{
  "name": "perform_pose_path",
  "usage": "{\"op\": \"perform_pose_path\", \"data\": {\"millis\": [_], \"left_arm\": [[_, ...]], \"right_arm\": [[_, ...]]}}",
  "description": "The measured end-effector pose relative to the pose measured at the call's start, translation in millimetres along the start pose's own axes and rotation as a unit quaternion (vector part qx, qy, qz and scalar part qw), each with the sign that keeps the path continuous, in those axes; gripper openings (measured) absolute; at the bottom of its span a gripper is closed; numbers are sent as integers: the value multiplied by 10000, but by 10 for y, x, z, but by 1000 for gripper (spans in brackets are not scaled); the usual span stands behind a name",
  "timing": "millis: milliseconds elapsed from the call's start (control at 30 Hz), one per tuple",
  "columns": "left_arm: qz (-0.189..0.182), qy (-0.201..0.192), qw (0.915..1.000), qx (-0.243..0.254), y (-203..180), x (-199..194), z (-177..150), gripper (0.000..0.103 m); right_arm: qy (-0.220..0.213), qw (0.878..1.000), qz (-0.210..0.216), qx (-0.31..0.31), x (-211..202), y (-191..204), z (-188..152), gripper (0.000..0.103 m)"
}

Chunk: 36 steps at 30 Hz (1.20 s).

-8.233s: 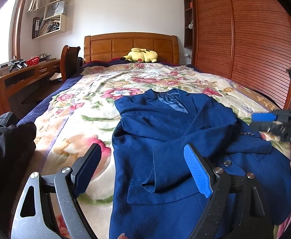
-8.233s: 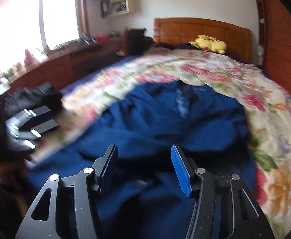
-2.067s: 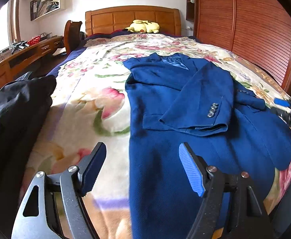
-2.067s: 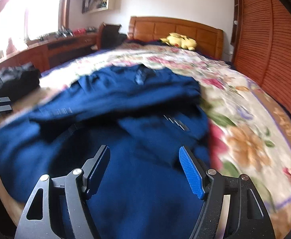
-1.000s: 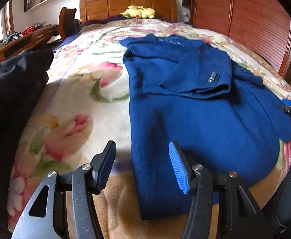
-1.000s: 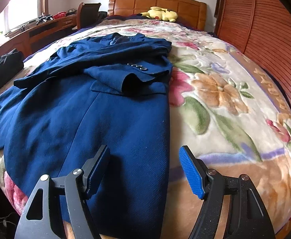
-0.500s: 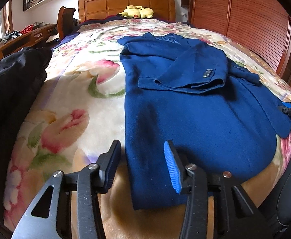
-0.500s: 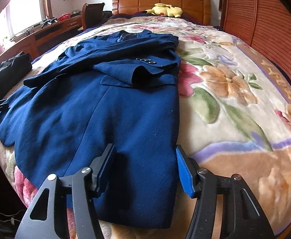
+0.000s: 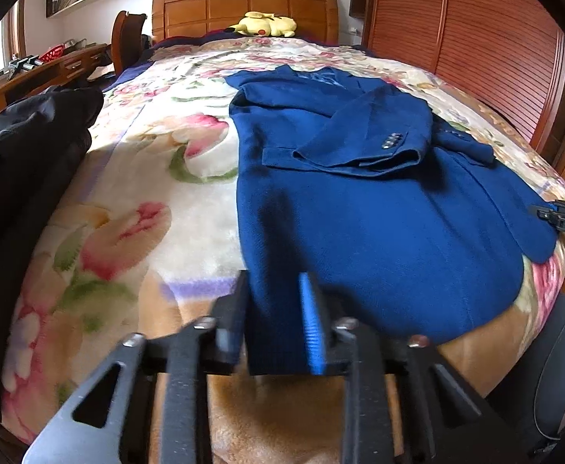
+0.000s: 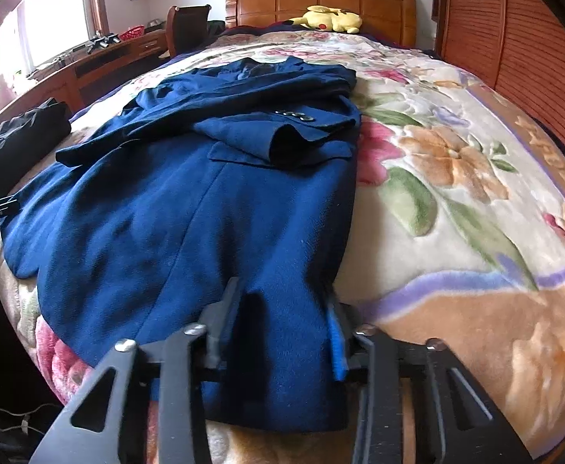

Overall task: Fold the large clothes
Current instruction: 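Grasp the jacket hem with the left tool while the right tool grasps it too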

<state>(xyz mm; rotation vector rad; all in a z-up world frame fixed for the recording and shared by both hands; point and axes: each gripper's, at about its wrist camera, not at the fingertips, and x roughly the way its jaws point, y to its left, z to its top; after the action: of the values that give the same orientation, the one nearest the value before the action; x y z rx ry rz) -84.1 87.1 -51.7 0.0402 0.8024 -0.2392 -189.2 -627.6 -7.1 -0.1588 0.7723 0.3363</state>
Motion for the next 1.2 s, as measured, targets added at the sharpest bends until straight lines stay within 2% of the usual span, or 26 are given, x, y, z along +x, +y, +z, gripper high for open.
{"op": "perform_pose_path", "data": {"millis": [67,167,500,767,967,1200], "left_arm": [[-34,-35,10000,23,-16,-39,11,9],[-64,-161,9998,103,-72,-154,39,5],[-82,-854,9963,112,-172,-654,184,4],[-70,-1400,9900,181,-190,-1117,278,4],[-143,-1877,9820,181,-187,-1513,390,4],[-251,-2525,9661,474,-361,-2034,587,4]], "right_arm": [[-82,9999,-29,-59,-21,36,10,10],[-208,9997,-52,-117,-81,68,29,7],[-910,9957,-43,-173,-583,173,61,5],[-1397,9898,67,-264,-1082,243,36,5],[-1788,9831,163,-349,-1432,329,28,5],[-2349,9706,226,-477,-1946,386,12,5]]}}
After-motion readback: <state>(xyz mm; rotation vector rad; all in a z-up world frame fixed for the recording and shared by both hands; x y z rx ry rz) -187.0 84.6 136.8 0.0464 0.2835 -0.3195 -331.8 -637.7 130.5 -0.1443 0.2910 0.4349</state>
